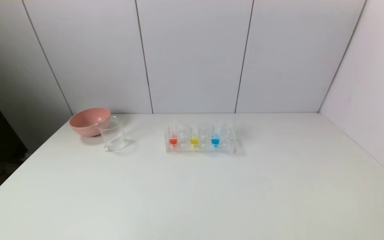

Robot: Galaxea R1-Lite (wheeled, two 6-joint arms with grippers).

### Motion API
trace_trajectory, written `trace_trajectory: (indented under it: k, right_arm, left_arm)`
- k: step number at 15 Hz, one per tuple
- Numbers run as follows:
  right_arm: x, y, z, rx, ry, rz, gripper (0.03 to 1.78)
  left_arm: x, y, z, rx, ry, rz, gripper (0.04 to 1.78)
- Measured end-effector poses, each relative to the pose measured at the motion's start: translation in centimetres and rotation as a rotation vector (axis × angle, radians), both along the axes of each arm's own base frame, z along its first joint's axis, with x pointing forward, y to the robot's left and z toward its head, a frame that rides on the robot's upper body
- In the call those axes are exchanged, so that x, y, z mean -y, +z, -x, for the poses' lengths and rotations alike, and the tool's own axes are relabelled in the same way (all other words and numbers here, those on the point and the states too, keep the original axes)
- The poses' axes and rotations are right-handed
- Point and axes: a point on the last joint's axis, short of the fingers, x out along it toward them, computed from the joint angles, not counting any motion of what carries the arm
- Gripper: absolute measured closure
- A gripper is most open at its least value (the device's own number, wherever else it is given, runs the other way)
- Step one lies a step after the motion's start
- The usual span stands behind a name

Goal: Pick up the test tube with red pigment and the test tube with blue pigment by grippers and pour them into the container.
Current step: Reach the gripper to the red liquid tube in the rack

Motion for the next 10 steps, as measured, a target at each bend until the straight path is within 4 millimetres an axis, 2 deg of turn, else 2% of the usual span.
trace_trajectory:
  k: [3,5,10]
  right_arm:
    - [0.0,0.0,0.0,0.0,0.0,0.0,0.04]
    - [0.0,0.0,0.0,0.0,0.0,0.0,0.04]
    - [0.0,0.0,0.0,0.0,0.0,0.0,0.04]
  left_arm:
    - [0.0,3.7,-2.3,-0.051,-0.056,0.008,0.06]
    - [0.4,5.4,-5.2,-0.106,-0.106,0.007,0.06]
    - [2.3,6.9,-13.7,-0.262,-0.321,0.005,0.06]
